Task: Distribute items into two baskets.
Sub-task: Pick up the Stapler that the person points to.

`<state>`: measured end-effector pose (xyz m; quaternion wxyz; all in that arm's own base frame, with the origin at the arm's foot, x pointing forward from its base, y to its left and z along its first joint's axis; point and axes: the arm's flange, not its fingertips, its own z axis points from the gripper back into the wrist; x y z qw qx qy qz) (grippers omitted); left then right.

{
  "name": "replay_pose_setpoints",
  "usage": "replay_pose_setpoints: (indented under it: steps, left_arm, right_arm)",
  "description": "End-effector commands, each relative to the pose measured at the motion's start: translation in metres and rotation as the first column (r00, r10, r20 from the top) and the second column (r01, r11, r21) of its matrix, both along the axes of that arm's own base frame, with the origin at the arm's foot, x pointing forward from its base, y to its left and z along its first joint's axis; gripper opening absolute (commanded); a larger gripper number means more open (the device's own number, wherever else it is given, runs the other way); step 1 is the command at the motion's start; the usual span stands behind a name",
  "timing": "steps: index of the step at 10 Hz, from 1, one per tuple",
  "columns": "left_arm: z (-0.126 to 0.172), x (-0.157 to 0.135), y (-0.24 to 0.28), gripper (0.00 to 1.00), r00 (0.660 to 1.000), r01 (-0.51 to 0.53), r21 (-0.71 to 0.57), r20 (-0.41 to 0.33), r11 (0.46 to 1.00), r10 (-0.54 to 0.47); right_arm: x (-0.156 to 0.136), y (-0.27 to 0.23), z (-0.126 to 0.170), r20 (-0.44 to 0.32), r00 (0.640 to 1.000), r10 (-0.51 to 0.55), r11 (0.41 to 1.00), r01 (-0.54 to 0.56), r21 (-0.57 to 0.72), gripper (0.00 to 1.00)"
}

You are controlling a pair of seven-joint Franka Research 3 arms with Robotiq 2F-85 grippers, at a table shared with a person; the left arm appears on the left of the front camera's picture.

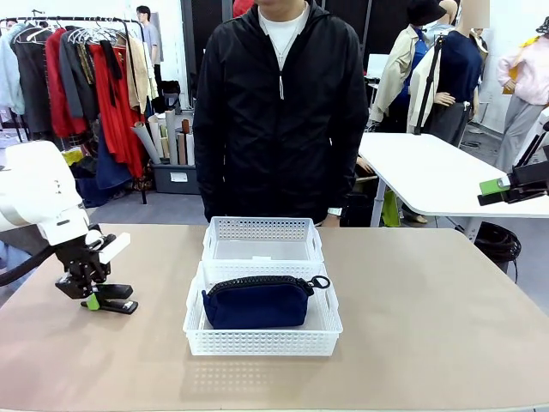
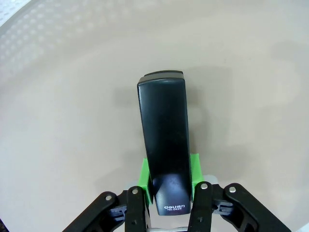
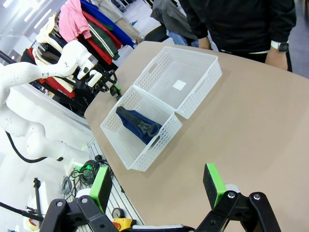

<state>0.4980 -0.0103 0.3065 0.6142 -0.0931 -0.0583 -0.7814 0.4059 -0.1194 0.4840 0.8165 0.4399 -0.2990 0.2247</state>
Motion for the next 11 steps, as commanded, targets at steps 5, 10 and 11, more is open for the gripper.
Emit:
replay_pose_setpoints:
  steps: [5,10,11]
  left_arm:
    - [0.0,0.0,0.0,0.11,1.0,0.004,-0.001,0.0,1.0,-0.004]
    - [0.063,0.007,-0.021,0.11,0.997,-0.022,0.079,0.078,0.997,0.016]
    - [0.081,0.009,-0.02,0.11,0.996,-0.036,0.083,0.083,0.996,0.029]
  right_arm:
    - [-0.001,0.001,0.0,0.001,1.0,0.0,1.0,0.0,0.003,1.0]
    - [-0.001,0.001,0.0,0.001,1.0,0.0,1.0,0.0,0.003,1.0]
    - [-0.001,0.001,0.0,0.001,1.0,0.0,1.0,0.0,0.003,1.0]
